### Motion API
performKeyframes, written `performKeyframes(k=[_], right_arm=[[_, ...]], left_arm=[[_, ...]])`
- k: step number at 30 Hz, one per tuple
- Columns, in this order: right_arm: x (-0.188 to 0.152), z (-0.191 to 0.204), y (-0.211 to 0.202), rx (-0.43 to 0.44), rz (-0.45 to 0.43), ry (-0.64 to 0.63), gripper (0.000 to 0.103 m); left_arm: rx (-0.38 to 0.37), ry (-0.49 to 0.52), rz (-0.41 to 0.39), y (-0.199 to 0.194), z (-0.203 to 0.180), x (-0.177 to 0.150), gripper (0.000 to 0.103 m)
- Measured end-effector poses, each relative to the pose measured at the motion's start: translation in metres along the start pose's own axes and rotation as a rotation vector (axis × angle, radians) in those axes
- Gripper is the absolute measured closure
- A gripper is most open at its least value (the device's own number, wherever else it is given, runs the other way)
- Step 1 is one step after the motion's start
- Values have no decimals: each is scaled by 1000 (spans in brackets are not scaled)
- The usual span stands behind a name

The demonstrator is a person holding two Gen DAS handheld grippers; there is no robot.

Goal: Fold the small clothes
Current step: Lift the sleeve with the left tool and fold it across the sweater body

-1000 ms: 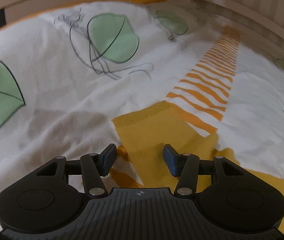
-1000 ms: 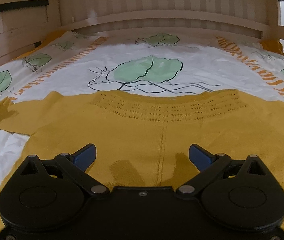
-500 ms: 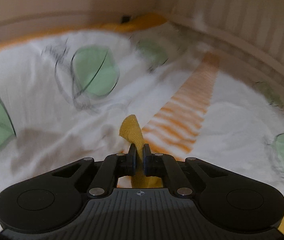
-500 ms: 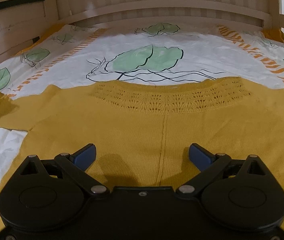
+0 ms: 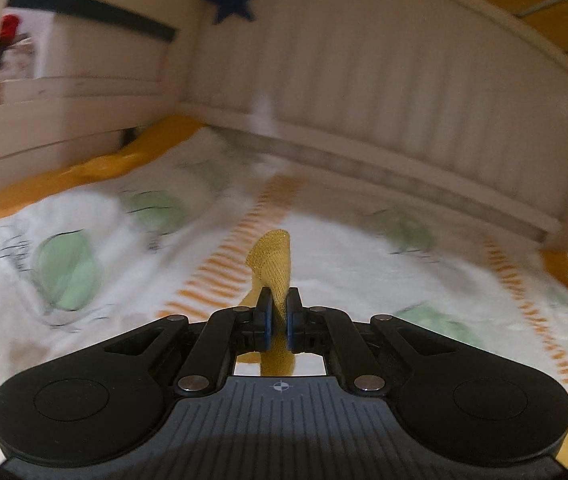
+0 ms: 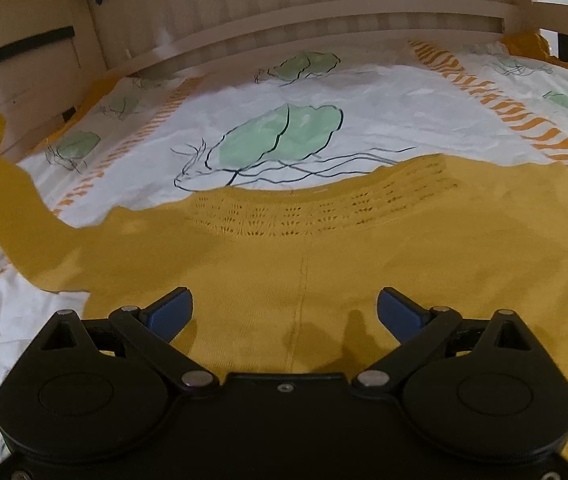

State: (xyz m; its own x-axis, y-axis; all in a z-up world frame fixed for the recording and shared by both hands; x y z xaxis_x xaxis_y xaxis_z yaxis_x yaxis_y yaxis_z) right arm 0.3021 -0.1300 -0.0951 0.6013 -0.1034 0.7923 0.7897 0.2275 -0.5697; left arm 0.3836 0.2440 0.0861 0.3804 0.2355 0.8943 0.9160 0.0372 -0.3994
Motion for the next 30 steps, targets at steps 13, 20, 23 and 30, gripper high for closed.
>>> performKeyframes(k=[13, 20, 23, 30], right_arm=[[-17, -44, -43, -23, 10, 74, 4], [-21, -71, -51, -55, 16, 128, 4], [-22, -78, -54, -64, 14, 143, 4], [-24, -80, -51, -75, 21, 143, 4]], left_arm=[[-301, 42, 55, 24, -189, -60, 97], [-346, 41, 186, 61, -248, -134, 96], [-362, 57, 229, 71, -272, -155, 94], [-478, 99, 216, 37, -288, -155, 75]])
Point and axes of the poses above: each gripper's, at about its wrist camera, not at the fingertips, and y roughly the way its jaws point, z to its left, x to its top, the point moved 4 cm from there along y, roughly the way its jaws point, and after that the axes turned 1 degree about -z, right-handed, at the moved point
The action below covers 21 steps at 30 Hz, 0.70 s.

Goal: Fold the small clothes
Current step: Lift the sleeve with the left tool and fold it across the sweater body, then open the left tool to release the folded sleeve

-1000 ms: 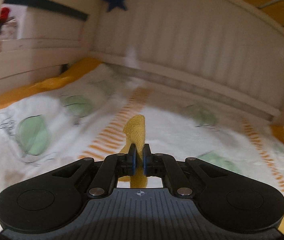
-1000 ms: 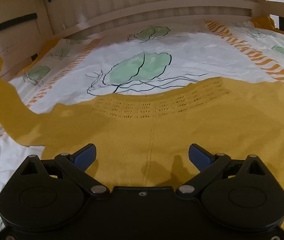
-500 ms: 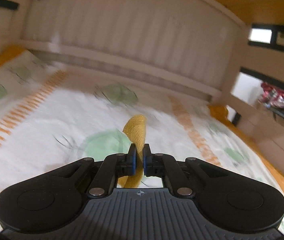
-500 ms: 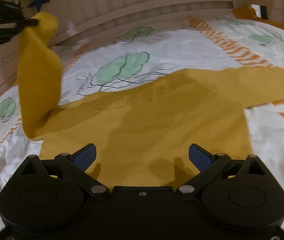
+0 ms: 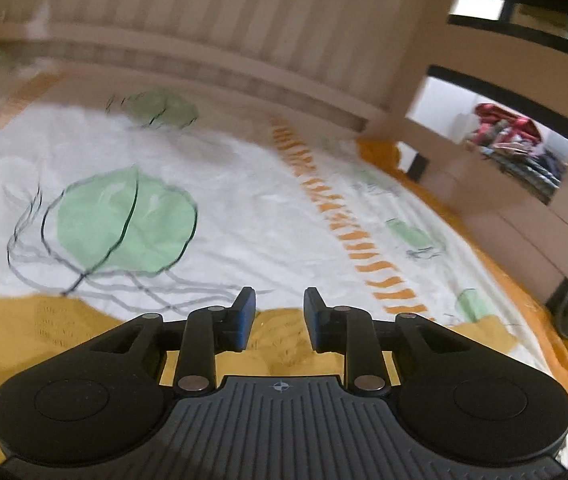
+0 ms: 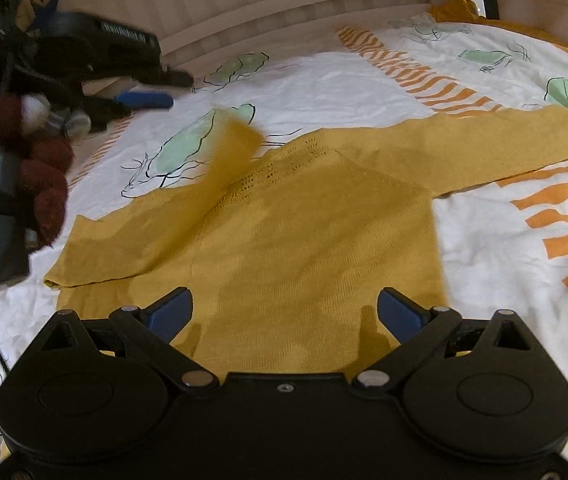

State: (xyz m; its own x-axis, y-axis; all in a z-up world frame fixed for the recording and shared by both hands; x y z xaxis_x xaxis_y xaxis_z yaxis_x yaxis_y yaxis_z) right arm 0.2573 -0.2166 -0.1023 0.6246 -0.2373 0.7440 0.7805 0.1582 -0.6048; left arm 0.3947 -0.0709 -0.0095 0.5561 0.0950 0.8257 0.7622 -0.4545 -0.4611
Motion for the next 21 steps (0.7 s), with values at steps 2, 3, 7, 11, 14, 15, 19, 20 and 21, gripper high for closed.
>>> performKeyframes(k=[2, 3, 7, 11, 14, 15, 19, 20, 21], right_arm=[[0, 2, 2, 1, 3, -9, 4], [1, 3, 4, 1, 2, -15, 4], [9, 11, 11, 5, -7, -48, 4], [23, 17, 19, 10, -40, -91, 4], [37, 14, 30, 15, -57, -88, 4], [41, 13, 34, 18, -61, -86, 4], [56, 9, 55, 39, -62, -93, 15], [58, 8, 61, 37, -56, -92, 17], [60, 6, 67, 32, -49, -91, 19]], left_arm=[[8, 40, -35, -14, -4, 2, 67], [20, 59, -55, -25, -1, 3, 66], [84, 99, -87, -50, 14, -4, 63], [223, 92, -35, -59, 44, -31, 63], [318, 39, 63, -63, 78, -63, 63], [345, 23, 90, -65, 89, -75, 63], [441, -17, 143, -71, 120, -105, 63], [461, -24, 152, -71, 126, -111, 63], [479, -29, 162, -71, 132, -116, 63]])
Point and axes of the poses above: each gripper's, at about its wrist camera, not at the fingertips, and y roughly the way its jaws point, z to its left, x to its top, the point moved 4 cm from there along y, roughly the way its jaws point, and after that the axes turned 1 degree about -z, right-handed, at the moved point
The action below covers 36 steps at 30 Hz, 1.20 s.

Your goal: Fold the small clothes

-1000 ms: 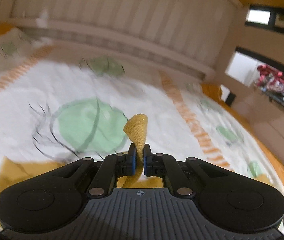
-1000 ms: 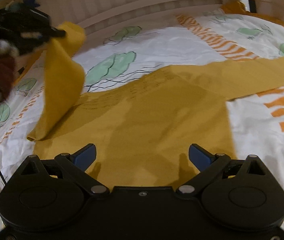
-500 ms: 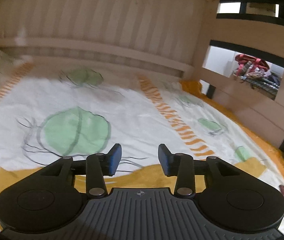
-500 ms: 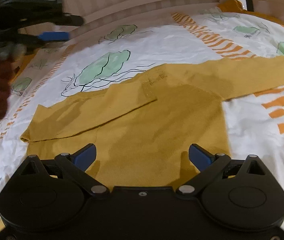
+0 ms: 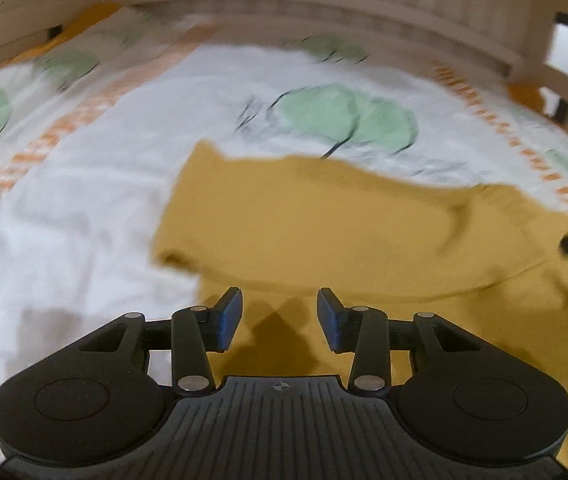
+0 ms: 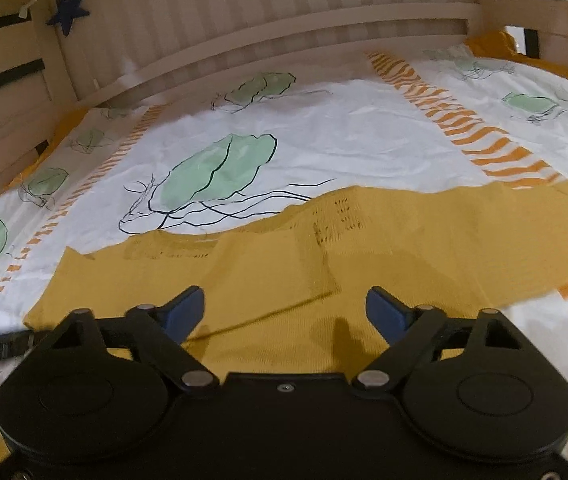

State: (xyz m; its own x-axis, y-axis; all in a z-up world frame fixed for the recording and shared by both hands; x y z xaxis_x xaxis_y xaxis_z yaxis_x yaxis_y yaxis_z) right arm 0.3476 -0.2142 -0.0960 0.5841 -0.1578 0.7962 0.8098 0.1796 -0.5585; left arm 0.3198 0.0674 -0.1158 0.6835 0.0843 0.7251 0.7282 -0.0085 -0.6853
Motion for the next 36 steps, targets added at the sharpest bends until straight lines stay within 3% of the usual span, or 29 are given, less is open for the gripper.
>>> performKeyframes(k=[3, 11, 15, 21, 24, 25, 30, 36], right_arm=[[5, -5, 17, -16, 13, -1, 21], [10, -7, 41, -15, 33, -34, 24], [11, -5, 50, -5, 41, -41, 26], [5, 0, 65, -11, 76, -56, 38], [5, 2, 66, -15, 87, -76, 64], [6, 4, 65, -7, 92, -75, 82], [18, 20, 47, 36, 79, -117, 88], [33, 7, 18, -6, 37, -109, 88]], left_arm=[[20, 0, 11, 10, 9, -8, 63], [34, 25, -72, 17, 7, -22, 61], [-23, -43, -71, 20, 17, -23, 61], [10, 0, -73, 24, 10, -24, 60], [15, 8, -77, 25, 9, -25, 60], [12, 4, -77, 26, 10, -26, 60], [17, 12, -78, 26, 8, -26, 60], [15, 10, -79, 26, 9, -26, 60]])
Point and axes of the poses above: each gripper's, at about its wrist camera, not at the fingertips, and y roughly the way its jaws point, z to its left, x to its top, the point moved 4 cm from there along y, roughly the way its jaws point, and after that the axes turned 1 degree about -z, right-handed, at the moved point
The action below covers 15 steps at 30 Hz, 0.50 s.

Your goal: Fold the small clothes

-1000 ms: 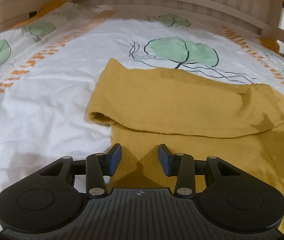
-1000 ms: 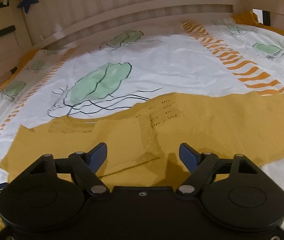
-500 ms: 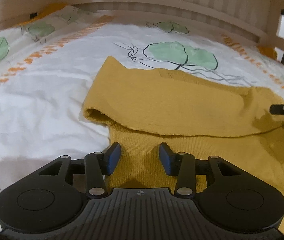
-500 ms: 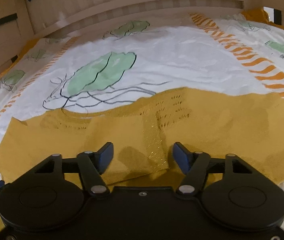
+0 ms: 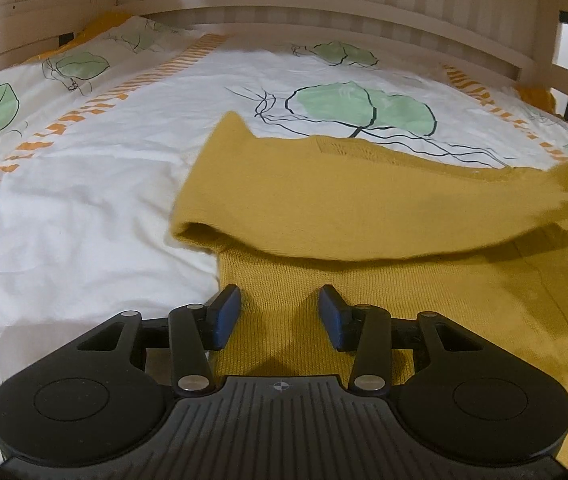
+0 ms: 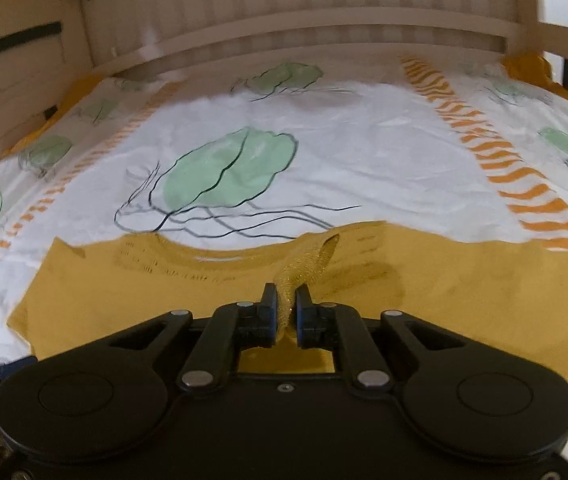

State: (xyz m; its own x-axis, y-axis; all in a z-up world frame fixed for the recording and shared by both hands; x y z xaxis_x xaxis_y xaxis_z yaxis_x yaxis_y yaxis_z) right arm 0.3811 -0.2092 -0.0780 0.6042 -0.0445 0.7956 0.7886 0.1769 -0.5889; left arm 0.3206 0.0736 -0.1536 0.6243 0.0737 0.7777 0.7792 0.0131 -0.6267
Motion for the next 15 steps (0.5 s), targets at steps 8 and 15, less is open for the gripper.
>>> performKeyframes(k=[8, 15], right_arm=[[-19, -19, 17, -69, 77, 14, 88], [-37, -23, 25, -92, 104, 6, 87]], left_arm=[[-2, -1, 1, 1, 1, 0, 60], [-2, -2, 0, 1, 1, 0, 60]])
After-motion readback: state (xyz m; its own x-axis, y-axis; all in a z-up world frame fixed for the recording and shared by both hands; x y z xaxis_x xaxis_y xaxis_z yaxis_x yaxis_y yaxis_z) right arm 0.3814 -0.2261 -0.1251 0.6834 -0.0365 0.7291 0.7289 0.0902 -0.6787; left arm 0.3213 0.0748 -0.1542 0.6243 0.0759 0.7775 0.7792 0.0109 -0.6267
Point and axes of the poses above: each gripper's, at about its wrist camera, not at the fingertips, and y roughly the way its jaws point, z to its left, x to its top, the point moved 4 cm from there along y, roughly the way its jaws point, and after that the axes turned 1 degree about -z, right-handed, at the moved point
